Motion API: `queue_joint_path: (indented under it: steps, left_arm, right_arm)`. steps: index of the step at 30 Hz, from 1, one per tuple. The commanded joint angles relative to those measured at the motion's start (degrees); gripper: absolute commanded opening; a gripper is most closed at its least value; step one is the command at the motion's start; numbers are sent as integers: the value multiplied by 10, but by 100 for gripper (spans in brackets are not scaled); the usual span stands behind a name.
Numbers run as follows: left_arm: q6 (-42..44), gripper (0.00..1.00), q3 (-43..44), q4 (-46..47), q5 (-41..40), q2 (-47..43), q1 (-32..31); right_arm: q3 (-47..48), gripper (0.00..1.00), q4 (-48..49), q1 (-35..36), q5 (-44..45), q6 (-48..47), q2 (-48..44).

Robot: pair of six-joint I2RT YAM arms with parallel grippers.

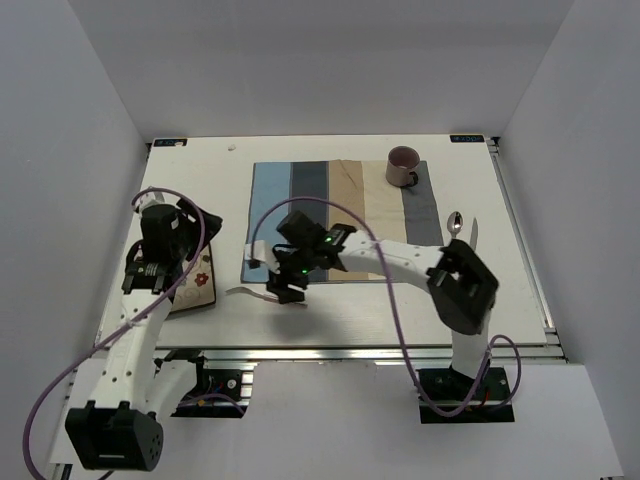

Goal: Set the dinner table for one person

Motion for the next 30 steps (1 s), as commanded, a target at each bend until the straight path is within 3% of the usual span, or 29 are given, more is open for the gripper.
queue_joint_path:
  steps: [1, 9, 18, 26, 30]
  left_arm:
    - [29, 76, 23, -65, -48, -49, 3]
    - [68, 77, 65, -151, -110, -100, 3]
    - [89, 76, 97, -168, -129, -96, 3]
    - [96, 76, 113, -164, -127, -83, 3]
    - [101, 76, 128, -163, -130, -78, 3]
  right_arm:
    - [74, 67, 34, 26, 97, 83, 73]
    - [137, 66, 39, 64, 161, 98, 150]
    - [148, 62, 52, 77, 191, 98, 191]
    - [140, 43, 56, 83, 211, 94, 212]
    - [133, 28, 55, 83, 218, 91, 210]
